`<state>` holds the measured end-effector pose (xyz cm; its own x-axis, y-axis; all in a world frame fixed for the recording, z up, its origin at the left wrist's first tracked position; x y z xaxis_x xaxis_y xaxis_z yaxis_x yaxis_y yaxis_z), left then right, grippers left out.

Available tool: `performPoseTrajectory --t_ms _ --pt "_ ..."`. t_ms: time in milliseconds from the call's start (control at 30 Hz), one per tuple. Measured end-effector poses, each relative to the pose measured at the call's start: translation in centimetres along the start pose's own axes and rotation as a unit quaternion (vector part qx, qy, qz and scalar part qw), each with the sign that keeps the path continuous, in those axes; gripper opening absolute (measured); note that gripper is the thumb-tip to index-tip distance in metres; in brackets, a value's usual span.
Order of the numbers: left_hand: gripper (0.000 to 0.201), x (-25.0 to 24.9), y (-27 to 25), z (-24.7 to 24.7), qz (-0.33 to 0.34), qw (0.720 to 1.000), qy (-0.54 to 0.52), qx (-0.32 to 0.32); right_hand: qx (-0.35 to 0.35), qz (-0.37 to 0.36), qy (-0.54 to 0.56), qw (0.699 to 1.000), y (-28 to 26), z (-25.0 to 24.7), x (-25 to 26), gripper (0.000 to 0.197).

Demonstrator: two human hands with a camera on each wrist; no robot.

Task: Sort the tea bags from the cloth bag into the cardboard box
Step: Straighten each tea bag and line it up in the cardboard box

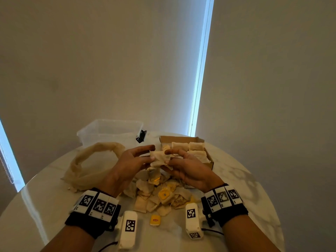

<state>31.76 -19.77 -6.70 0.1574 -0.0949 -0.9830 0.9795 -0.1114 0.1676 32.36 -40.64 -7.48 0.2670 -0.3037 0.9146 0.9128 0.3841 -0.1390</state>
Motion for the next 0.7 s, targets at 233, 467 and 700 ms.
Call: performPoseTrajectory --t_ms 233,467,700 --pt "0.031 -0.2 -0.2 1.0 -0.052 0.997 -0.010 0.047 -0.006 -0.008 0.027 1.000 -0.2 0.0 0.4 0.037" --pt "0.031 0.1 0.3 0.4 -0.037 0.999 -0.026 0.029 -0.012 -0.001 0.038 0.999 0.1 -0.4 0.2 0.043" --pt "0.031 0.3 0.4 0.3 -0.019 0.999 -0.035 -0.002 -0.018 -0.001 0.005 1.000 -0.2 -0.7 0.5 0.047"
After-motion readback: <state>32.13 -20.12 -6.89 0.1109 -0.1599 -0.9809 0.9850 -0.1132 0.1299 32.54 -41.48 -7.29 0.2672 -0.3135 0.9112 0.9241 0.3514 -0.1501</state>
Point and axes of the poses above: each hand's wrist, its own y-axis towards the middle knuckle, its own z-axis out of the palm, x = y × z, the point moved 2 cm from there along y, towards the middle knuckle, and after that the axes turned 4 degrees about z, right-handed, at the moved point
